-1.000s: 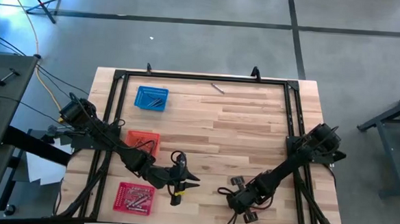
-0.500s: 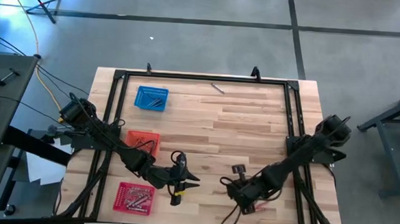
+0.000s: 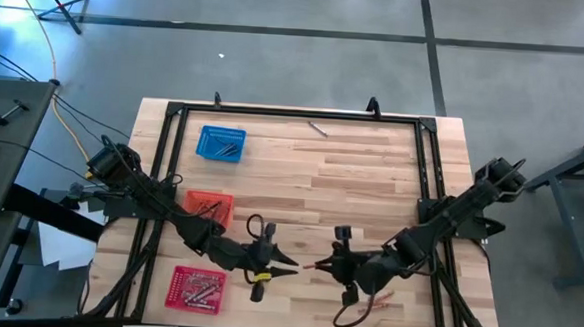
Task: Sort crayons
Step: Put the orange crayon into the orange bin
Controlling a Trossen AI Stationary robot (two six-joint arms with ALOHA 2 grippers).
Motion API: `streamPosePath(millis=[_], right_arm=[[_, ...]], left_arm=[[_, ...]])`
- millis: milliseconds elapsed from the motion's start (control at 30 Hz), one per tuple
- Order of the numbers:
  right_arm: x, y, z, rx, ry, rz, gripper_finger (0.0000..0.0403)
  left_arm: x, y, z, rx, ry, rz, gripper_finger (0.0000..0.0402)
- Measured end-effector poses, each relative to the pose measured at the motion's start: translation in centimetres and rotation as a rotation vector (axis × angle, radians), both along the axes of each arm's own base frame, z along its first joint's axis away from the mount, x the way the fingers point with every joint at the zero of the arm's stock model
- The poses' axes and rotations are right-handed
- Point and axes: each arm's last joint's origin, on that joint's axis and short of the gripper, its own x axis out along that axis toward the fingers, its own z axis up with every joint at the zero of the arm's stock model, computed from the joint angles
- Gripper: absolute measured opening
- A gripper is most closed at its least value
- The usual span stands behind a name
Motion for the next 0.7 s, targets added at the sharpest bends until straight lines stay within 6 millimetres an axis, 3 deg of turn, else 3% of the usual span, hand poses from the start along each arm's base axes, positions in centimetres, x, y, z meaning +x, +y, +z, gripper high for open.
streamPosePath(millis=[300, 700], right_arm=[[0.2, -0.1, 0.6, -0.123, -0.056, 0.047, 0.0], [0.3, -1.9, 0.8, -0.174, -0.009, 0.015, 0.0]], left_arm=[[0.1, -0.2, 0.9, 0.117, -0.107, -0.069, 0.0076], [0.5, 0.4, 1.6, 0.193, -0.185, -0.051, 0.0143]])
